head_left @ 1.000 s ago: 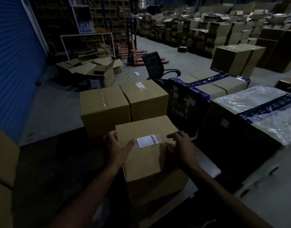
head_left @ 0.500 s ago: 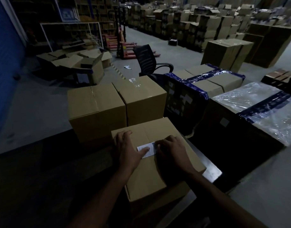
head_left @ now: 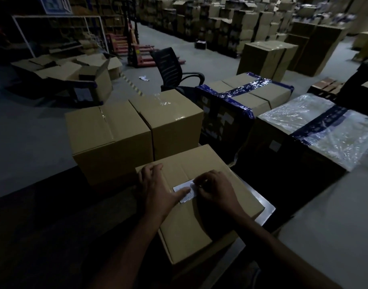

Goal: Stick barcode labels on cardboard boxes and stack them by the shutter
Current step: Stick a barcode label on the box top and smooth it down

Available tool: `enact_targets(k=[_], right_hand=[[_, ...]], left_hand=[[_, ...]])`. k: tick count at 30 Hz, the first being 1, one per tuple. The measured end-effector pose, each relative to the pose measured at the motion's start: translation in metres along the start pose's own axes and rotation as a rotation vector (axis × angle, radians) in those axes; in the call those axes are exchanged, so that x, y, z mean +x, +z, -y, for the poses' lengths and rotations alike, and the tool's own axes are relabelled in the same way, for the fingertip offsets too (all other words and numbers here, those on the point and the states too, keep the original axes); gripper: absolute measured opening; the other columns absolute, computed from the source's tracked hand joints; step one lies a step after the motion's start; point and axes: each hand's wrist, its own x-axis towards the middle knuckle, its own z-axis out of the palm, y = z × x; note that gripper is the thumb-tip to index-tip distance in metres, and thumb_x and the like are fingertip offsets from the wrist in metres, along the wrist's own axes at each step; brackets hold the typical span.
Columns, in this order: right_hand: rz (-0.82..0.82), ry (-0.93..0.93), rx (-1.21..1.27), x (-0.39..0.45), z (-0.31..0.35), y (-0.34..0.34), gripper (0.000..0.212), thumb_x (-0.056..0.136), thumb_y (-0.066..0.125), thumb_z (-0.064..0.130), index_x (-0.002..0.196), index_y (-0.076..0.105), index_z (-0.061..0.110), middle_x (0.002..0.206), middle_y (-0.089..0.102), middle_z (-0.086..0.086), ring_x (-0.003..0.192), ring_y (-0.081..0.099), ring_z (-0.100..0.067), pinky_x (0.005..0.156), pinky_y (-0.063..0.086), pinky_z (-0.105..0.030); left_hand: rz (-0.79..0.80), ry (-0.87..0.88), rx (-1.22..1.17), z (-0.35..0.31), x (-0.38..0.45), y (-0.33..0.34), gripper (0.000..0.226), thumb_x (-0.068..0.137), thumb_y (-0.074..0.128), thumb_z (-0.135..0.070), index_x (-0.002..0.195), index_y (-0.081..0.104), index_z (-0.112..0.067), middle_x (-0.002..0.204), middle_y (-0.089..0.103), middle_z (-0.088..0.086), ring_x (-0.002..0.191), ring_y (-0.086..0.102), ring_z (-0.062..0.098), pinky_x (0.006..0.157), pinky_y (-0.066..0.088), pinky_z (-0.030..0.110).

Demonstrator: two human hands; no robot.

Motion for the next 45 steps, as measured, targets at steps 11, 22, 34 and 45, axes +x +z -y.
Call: enact_targets(k=[11, 22, 34, 45], right_hand=[[0.013, 0.086, 0.265, -0.002, -0.001, -0.01, 0.012, 0.083, 0.069, 0.008, 0.083, 0.069, 0.021, 0.085, 0.072, 0.01, 0.077, 0.068, 0.002, 0.069, 0.052, -0.016], [-0.041, 0.134, 0.434, 0.0, -0.008, -0.003, 0.024, 0.088, 0.062, -0.002, 0.077, 0.052, 0.017, 0.093, 0.073, 0.004, 0.093, 0.068, -0.001, 0.071, 0.052, -0.014], [0.002, 0.203, 0.463, -0.002, -0.01, -0.005, 0.024, 0.086, 0.06, -0.003, 0.08, 0.054, 0.019, 0.087, 0.073, -0.003, 0.087, 0.072, -0.012, 0.074, 0.059, -0.032], [-0.063, 0.214, 0.421, -0.014, -0.004, -0.006, 0.022, 0.089, 0.062, 0.002, 0.085, 0.053, 0.021, 0.094, 0.071, 0.004, 0.095, 0.068, -0.003, 0.077, 0.057, -0.022]], left_hand=[[-0.033, 0.02, -0.017, 0.004, 0.0, 0.003, 0.101, 0.061, 0.074, -0.075, 0.142, 0.039, -0.026, 0.15, 0.029, -0.001, 0.139, 0.027, 0.022, 0.106, 0.038, 0.051], [-0.048, 0.026, -0.021, 0.003, 0.0, 0.002, 0.098, 0.06, 0.077, -0.071, 0.14, 0.043, -0.026, 0.147, 0.033, 0.0, 0.137, 0.028, 0.022, 0.105, 0.036, 0.045], [-0.034, 0.018, -0.027, 0.003, -0.002, 0.001, 0.097, 0.062, 0.078, -0.069, 0.141, 0.042, -0.026, 0.15, 0.032, 0.001, 0.138, 0.026, 0.023, 0.104, 0.037, 0.045], [-0.053, 0.027, -0.042, 0.003, -0.002, 0.002, 0.095, 0.062, 0.08, -0.067, 0.139, 0.044, -0.024, 0.149, 0.033, 0.002, 0.138, 0.026, 0.022, 0.103, 0.035, 0.042]])
